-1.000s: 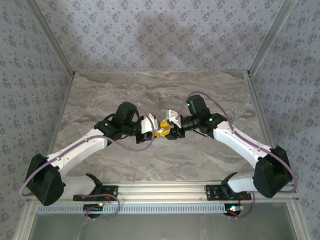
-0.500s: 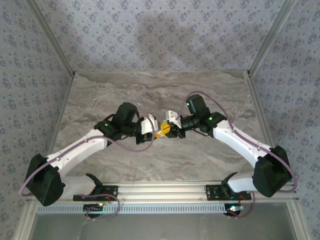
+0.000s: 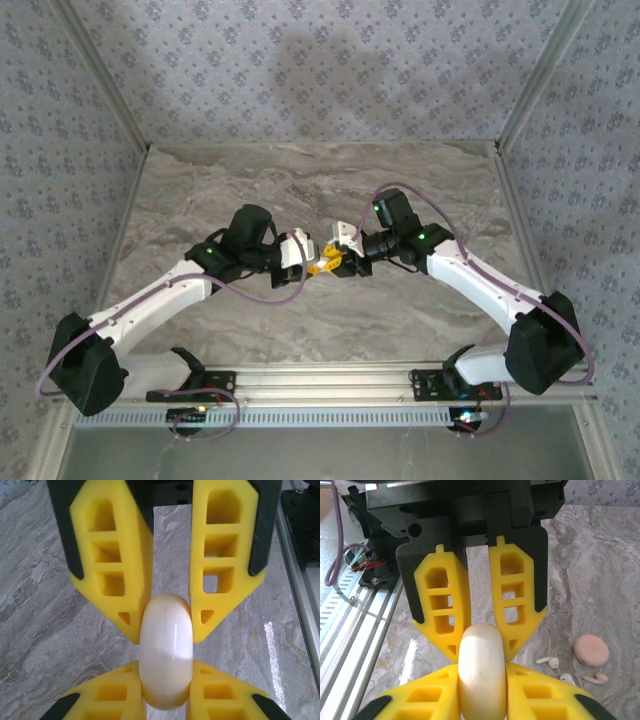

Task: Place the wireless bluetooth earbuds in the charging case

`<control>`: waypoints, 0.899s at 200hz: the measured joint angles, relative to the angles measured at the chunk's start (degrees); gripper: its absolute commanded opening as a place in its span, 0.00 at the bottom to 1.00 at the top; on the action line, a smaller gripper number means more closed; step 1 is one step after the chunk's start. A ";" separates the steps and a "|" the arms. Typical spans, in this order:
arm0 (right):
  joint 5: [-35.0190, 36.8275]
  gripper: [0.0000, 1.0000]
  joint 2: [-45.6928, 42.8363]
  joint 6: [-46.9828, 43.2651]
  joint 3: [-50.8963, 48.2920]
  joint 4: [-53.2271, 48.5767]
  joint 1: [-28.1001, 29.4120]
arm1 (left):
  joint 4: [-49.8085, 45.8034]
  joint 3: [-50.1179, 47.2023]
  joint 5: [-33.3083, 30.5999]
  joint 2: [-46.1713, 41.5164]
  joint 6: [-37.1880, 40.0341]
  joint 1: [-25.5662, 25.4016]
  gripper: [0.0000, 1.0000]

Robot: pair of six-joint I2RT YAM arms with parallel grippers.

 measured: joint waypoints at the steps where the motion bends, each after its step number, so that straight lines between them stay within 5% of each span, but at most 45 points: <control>1: -0.02 0.20 0.00 -0.04 0.00 0.00 0.00 | 0.00 0.00 0.00 0.00 0.02 0.00 0.25; 19: -0.52 0.20 -0.17 -0.09 0.00 -0.04 -0.31 | 0.20 -0.02 0.02 -0.02 -0.28 -0.02 0.41; 42: -2.34 0.20 -0.74 -0.33 -0.02 -0.09 -1.18 | 3.08 -1.11 0.50 -0.61 -1.05 0.24 0.47; 180: -8.87 0.20 -3.34 -0.92 -0.50 0.00 -2.84 | 11.58 -4.92 9.94 -2.45 -5.01 2.05 0.38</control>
